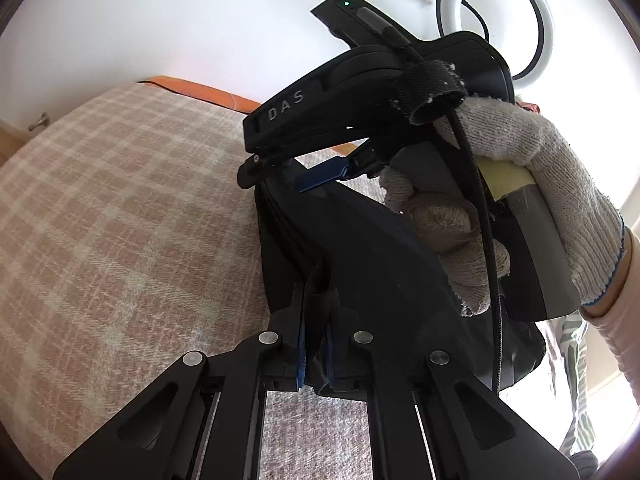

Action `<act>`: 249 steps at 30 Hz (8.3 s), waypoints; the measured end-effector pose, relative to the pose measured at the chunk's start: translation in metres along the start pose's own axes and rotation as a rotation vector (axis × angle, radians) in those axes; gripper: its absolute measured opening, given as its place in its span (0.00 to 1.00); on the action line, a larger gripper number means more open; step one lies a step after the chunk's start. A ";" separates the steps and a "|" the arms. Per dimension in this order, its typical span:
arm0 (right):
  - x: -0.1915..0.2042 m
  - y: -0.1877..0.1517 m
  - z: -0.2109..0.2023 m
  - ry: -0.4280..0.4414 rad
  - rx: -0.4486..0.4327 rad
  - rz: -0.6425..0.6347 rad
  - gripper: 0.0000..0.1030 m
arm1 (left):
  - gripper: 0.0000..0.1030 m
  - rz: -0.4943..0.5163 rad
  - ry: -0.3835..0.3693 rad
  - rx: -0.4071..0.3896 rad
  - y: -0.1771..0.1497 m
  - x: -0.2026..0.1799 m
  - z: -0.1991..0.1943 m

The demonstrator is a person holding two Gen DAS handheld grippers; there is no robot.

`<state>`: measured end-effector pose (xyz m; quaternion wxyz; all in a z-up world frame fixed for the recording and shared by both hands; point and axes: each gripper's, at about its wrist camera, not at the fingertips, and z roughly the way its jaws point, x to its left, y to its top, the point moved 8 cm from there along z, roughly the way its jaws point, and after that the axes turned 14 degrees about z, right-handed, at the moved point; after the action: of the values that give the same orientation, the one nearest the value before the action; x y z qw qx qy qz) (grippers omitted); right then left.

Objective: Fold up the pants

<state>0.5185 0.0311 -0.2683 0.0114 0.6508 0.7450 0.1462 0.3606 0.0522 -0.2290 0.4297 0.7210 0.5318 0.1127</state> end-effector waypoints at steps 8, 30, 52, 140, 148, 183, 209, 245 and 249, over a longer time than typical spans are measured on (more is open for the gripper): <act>0.007 -0.010 0.016 -0.163 -0.003 -0.111 0.27 | 0.05 0.054 -0.011 -0.003 0.006 -0.019 0.003; -0.160 -0.038 -0.135 0.150 -0.295 0.225 0.02 | 0.05 0.241 -0.204 0.003 0.038 -0.169 0.014; -0.373 -0.151 -0.150 0.066 -0.331 0.421 0.02 | 0.05 0.442 -0.418 0.222 -0.018 -0.349 0.094; -0.360 -0.215 -0.229 0.295 -0.600 0.348 0.13 | 0.03 0.321 -0.180 0.011 0.104 -0.231 0.078; -0.378 -0.225 -0.304 0.249 -0.738 0.343 0.13 | 0.03 0.455 -0.204 -0.095 0.154 -0.298 0.058; -0.628 -0.137 -0.298 0.014 -0.715 0.569 0.13 | 0.03 0.669 -0.114 -0.026 0.208 -0.459 0.260; -0.606 -0.202 -0.359 -0.170 -0.782 0.677 0.70 | 0.57 0.624 -0.097 -0.028 0.217 -0.448 0.175; -0.329 -0.342 -0.361 -0.293 -0.900 0.499 1.00 | 0.82 0.544 0.015 -0.103 0.059 -0.353 -0.075; -0.327 -0.352 -0.349 -0.284 -0.912 0.532 1.00 | 0.82 0.500 0.017 -0.104 0.045 -0.345 -0.073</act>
<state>0.1557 -0.3971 -0.0726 0.3555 0.7593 0.4067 0.3630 0.2045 -0.2118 -0.0503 0.4205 0.8061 0.3341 0.2486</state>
